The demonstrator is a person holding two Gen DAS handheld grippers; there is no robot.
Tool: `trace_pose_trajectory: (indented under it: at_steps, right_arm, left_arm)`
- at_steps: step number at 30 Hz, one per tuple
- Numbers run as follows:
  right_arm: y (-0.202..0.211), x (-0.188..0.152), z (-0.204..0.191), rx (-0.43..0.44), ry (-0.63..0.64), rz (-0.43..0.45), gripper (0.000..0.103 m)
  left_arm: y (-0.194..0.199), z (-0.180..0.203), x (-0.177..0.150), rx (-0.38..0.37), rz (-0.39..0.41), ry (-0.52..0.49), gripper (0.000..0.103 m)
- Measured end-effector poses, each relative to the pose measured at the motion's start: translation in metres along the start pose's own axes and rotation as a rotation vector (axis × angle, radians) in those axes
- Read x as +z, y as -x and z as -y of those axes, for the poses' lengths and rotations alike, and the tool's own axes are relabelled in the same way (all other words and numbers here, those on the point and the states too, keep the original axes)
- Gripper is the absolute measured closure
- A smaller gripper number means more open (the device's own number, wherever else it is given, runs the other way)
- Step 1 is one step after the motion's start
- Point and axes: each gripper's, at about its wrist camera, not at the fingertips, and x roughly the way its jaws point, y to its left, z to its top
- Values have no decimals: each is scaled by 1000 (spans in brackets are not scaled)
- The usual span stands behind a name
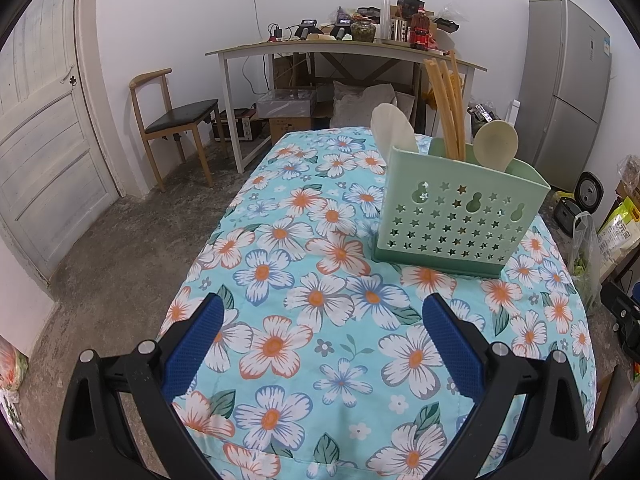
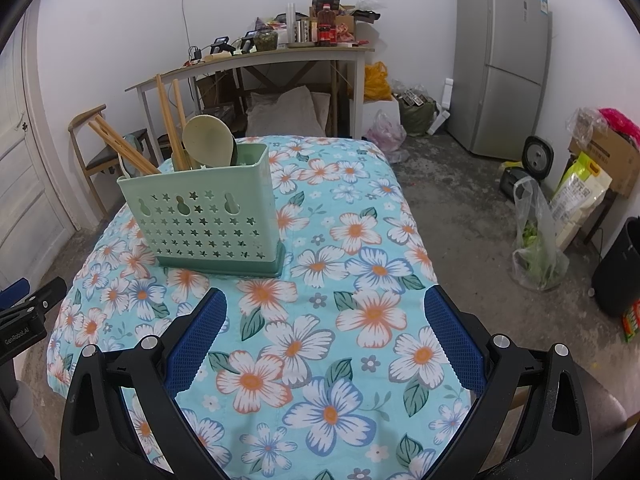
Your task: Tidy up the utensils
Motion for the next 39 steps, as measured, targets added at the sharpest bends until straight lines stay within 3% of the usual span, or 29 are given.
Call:
trace_pose_trajectory:
  at_steps: [39]
  right_arm:
    - [3, 4, 2, 17, 7, 1, 8]
  left_arm:
    - [2, 3, -1, 0, 2, -5, 6]
